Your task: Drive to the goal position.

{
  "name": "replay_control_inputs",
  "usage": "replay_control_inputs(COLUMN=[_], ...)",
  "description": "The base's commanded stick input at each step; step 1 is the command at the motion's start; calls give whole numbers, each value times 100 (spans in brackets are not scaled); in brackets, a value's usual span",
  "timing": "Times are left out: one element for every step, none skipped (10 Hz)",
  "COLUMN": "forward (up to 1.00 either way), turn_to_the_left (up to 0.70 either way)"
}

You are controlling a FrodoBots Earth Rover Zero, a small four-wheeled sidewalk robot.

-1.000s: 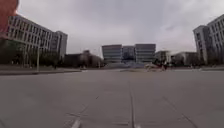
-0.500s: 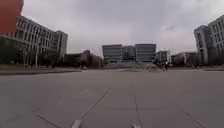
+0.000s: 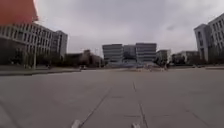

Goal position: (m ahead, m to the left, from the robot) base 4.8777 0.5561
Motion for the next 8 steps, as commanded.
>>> replay_control_inputs(forward=[70, 70, 70, 70, 70, 70, 70, 70], turn_to_the_left=[0, 0, 0, 0, 0, 0, 0, 0])
